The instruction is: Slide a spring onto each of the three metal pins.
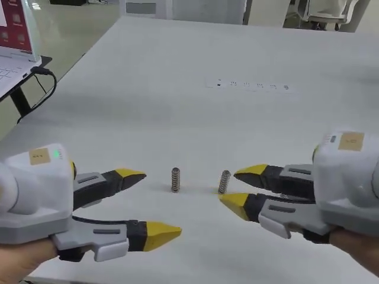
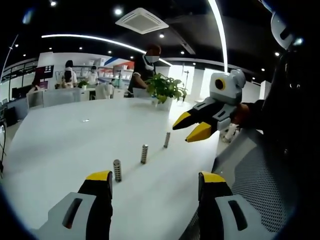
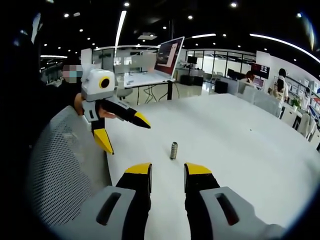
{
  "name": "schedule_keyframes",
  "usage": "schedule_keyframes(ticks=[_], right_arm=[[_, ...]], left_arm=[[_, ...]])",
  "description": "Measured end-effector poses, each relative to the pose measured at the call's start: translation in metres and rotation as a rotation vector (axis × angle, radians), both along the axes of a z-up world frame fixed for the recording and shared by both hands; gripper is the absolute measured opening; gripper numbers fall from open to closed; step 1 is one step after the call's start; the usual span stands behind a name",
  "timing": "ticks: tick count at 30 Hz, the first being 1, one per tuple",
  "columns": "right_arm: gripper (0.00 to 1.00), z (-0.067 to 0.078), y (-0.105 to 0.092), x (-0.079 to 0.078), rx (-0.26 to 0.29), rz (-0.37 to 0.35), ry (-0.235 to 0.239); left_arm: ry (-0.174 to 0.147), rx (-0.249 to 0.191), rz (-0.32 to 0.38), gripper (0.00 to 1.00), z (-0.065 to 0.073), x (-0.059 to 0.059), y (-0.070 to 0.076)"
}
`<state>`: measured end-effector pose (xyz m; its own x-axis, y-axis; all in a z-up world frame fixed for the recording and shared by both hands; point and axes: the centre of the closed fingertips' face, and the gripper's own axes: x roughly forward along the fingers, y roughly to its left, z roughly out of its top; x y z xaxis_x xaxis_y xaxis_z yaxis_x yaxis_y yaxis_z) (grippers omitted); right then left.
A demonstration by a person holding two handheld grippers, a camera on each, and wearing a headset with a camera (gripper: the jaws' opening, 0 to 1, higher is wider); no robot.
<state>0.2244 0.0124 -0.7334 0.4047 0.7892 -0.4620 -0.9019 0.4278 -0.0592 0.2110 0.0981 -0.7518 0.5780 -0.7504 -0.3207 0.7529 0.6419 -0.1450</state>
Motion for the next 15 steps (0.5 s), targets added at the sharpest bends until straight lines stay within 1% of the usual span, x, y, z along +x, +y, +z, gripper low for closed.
schedule_keyframes(ticks=[7, 15], right_arm=[[0.25, -0.003, -0.029, 0.001, -0.019, -0.05, 0.005], [0.25, -0.006, -0.054, 0.003, -0.021, -0.093, 0.01]], left_arm=[[0.006, 0.003, -0.002, 0.65, -0.002, -0.001, 0.0], [0.01, 0.007, -0.004, 0.65, -0.002, -0.002, -0.001]])
